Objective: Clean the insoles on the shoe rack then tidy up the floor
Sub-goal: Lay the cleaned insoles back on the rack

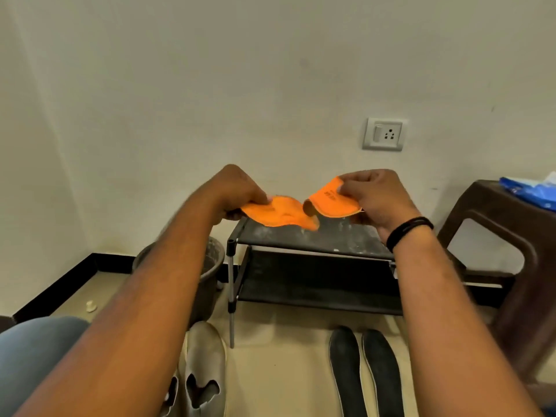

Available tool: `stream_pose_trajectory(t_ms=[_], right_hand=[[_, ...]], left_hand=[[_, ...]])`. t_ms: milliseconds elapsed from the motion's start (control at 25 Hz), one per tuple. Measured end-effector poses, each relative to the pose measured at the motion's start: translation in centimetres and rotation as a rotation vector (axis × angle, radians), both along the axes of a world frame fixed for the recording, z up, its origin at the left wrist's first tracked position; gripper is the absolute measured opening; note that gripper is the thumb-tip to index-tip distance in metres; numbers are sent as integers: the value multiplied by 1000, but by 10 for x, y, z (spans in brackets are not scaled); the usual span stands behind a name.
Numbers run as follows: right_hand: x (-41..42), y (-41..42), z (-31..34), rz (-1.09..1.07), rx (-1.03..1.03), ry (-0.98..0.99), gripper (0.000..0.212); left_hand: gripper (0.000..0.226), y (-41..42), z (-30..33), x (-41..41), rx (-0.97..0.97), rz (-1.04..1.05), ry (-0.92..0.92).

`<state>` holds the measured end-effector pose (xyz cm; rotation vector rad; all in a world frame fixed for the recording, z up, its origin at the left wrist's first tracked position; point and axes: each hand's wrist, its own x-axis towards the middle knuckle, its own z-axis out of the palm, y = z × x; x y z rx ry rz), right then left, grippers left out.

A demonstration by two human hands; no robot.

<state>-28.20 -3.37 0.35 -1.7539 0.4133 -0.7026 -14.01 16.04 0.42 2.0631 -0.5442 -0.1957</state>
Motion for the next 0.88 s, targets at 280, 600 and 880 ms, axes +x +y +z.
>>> stream_pose_trajectory(t_ms=[280,600,880], right_hand=[[94,-36,-93,-235,176,46,46],[134,-60,-146,-371,-243,458,28],[169,-94,-144,-314,-151,403,24]], left_hand=[[23,-58,-112,56,-273,359,36],[23,-93,-151,109,119,312,-35],[23,-96,-151,143,168,258,-48]])
